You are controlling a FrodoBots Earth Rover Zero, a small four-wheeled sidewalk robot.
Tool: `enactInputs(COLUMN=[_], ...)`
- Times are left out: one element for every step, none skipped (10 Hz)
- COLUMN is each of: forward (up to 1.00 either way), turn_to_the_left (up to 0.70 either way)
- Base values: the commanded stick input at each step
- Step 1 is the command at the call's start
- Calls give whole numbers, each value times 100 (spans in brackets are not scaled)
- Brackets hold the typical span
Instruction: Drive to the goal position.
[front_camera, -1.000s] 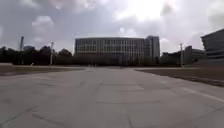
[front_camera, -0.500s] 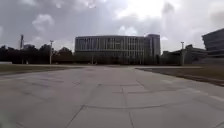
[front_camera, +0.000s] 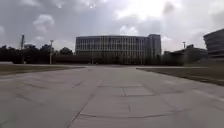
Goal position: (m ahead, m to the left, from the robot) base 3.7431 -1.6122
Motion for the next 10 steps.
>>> enactInputs(forward=[50,50,50,50,50,50,50,50,50,50], turn_to_the_left=[-2,-2,-2,-29,-52,-52,-25,-2,-2,-2])
